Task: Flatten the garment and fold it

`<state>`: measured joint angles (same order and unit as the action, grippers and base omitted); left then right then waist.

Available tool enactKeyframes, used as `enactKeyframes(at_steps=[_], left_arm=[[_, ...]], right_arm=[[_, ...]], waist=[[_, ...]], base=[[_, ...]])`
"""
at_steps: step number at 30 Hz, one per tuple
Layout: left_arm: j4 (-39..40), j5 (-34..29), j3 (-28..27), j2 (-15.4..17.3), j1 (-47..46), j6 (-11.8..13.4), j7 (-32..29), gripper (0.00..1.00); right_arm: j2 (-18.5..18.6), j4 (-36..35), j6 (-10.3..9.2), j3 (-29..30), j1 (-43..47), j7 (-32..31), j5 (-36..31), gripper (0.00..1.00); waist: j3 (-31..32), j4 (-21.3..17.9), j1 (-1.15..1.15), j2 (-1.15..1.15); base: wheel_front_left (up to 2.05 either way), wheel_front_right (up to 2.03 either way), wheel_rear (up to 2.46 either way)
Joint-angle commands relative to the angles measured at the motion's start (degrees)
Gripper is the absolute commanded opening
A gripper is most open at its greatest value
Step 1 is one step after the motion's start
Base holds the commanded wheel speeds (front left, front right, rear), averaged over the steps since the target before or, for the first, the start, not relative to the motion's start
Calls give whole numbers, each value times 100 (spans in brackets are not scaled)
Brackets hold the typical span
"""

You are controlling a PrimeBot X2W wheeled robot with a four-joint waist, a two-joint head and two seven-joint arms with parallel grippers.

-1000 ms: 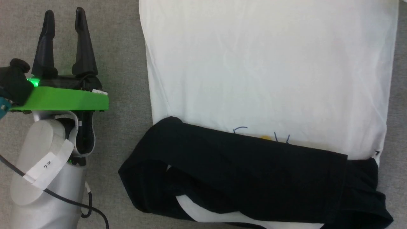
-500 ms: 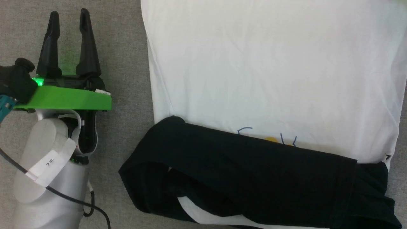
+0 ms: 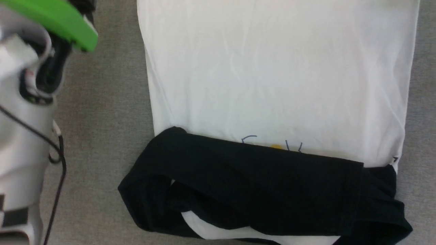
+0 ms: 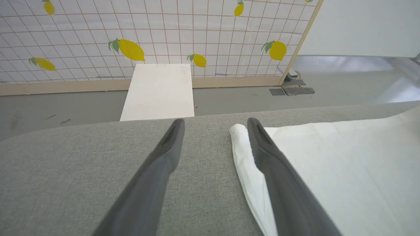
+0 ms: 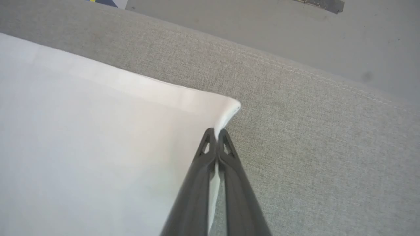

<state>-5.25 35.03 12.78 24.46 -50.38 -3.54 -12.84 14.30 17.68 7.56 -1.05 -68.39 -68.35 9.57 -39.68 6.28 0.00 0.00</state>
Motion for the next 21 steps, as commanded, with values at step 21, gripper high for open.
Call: enactKeyframes(at_steps=[21], left_arm=[[-1922,162,908,269,-2369,882,-4210,100]], right_arm=[[9,-291,-8,-1265,-104,374,934,0]], waist=[[-312,-1053,0,0]], base=[[0,0,0]])
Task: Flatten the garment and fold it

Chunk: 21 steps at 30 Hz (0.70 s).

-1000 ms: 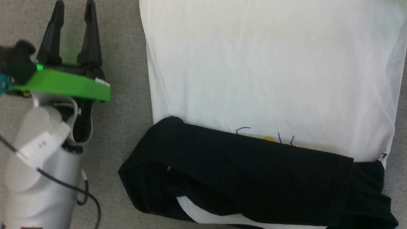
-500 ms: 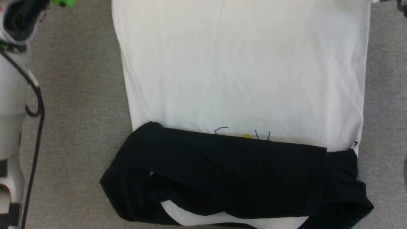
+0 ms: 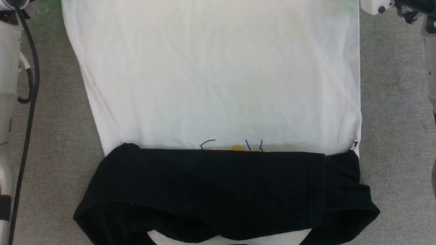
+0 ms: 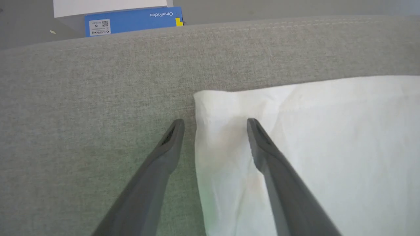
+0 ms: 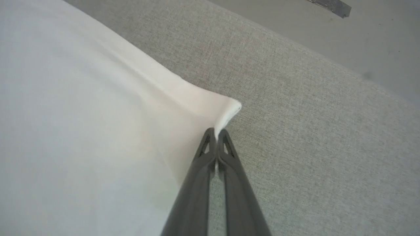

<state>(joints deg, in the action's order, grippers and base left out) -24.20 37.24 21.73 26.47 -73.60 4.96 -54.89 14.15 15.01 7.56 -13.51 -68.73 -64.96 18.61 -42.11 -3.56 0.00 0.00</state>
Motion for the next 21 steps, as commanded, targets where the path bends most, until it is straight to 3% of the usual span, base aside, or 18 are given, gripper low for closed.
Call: enactKeyframes(at_steps=[1,6,7,8,12,17,21], left_arm=[[-63,-96,44,107,-28,49,-44,100],[-214,-116,87,227,127,199,-296,100],[-199,-49,43,216,158,234,-337,31],[-183,33,3,191,204,265,-399,0],[5,260,-135,144,315,227,-356,0],[211,579,-480,0,373,140,140,0],[330,782,-741,-78,372,-83,665,0]], right_arm=[[37,-42,-8,-33,-65,37,41,0],[110,-65,-8,-81,-77,43,120,0],[128,-78,-8,-100,-86,38,127,0],[133,-92,-8,-108,-94,42,139,0],[157,-111,-8,-106,-121,44,152,0],[210,-34,-8,-75,-109,153,140,0],[309,69,-8,0,-104,349,66,0]], waist=[[-80,-76,0,0],[-125,-64,0,0],[-136,-54,0,0],[-145,-43,0,0],[-159,5,0,0],[-6,99,0,0],[231,225,0,0]], base=[[0,0,0],[0,0,0],[0,0,0],[0,0,0],[0,0,0],[0,0,0],[0,0,0]])
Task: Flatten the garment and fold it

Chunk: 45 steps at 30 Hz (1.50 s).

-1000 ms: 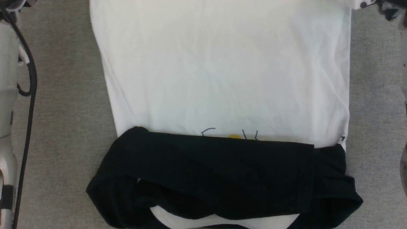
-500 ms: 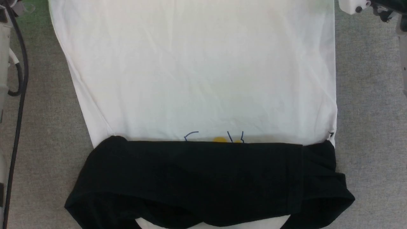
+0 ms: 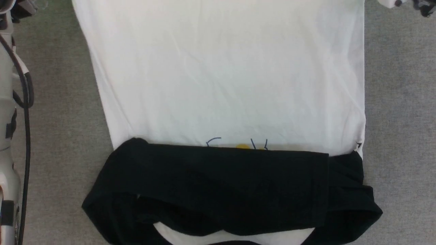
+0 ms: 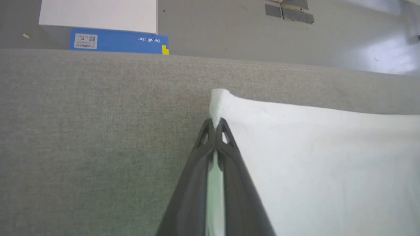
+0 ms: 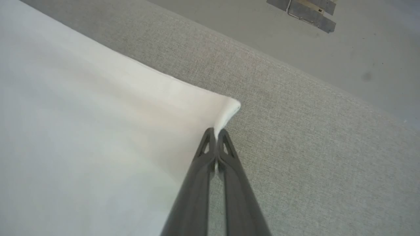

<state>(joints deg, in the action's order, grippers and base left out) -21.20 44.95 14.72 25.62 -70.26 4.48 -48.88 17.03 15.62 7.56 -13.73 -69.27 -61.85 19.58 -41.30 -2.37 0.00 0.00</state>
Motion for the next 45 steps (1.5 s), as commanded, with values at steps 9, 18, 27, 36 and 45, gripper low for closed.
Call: enactKeyframes(at_steps=[9,18,27,36,45], left_arm=[[-176,33,-225,-24,-137,-579,1042,0],[-719,82,-147,-185,-65,-920,1566,0],[-657,511,186,-417,1331,-1187,2485,0],[121,883,513,-384,3080,-1195,2996,0],[879,1165,512,-384,4681,-922,3135,0]], right_arm=[[139,305,-8,217,-257,813,-391,0],[114,816,-8,75,-313,1452,-297,0],[265,624,-8,-177,1081,1853,438,0],[490,-235,-8,225,3274,1835,1026,0],[60,-995,-8,957,4992,1690,1088,0]], waist=[[629,306,0,0],[1010,379,0,0],[2312,560,0,0],[3464,777,0,0],[3950,774,0,0]], base=[[0,0,0],[0,0,0],[0,0,0],[0,0,0],[0,0,0]])
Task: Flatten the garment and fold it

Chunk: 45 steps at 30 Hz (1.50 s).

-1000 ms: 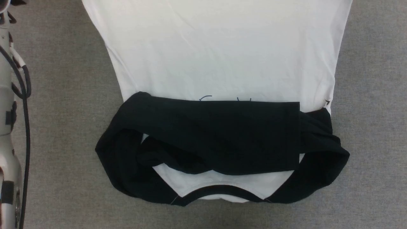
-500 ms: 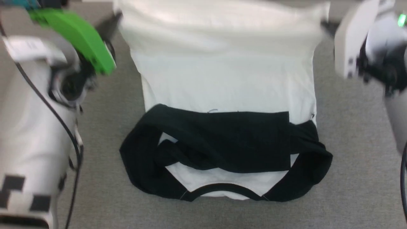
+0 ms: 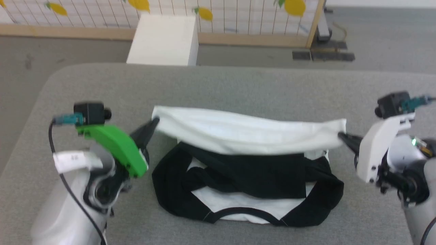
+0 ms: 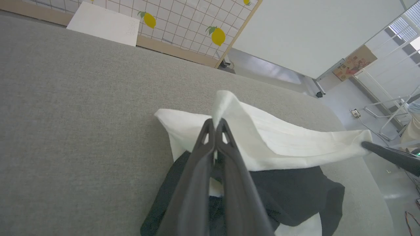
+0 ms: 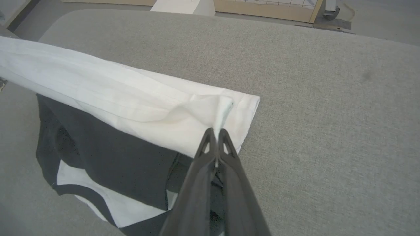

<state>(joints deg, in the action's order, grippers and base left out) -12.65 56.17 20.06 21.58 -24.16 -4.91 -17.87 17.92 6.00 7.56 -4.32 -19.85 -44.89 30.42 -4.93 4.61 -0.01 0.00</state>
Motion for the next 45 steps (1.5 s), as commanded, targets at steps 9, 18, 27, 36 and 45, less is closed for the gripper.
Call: enactKeyframes(at_steps=[9,18,27,36,45], left_arm=[[252,290,-102,17,1262,312,156,0],[-265,452,-82,-191,1653,388,266,0],[-555,488,-288,-176,1838,437,608,0],[-547,537,-259,-181,2048,594,516,0],[-568,586,-205,-122,2077,787,237,100]], right_arm=[[-422,-491,-8,339,950,-180,-144,0],[-650,-426,-8,450,1533,-182,-280,0],[-741,-437,-8,827,1902,6,-355,0],[-792,-358,-8,705,2236,-93,-365,0],[-751,-336,-8,637,2283,-32,-359,100]], waist=[[322,23,1,0],[226,-12,1,0],[199,-62,1,0],[186,-89,1,0],[326,-94,1,0]], base=[[0,0,0],[0,0,0],[0,0,0],[0,0,0],[0,0,0]])
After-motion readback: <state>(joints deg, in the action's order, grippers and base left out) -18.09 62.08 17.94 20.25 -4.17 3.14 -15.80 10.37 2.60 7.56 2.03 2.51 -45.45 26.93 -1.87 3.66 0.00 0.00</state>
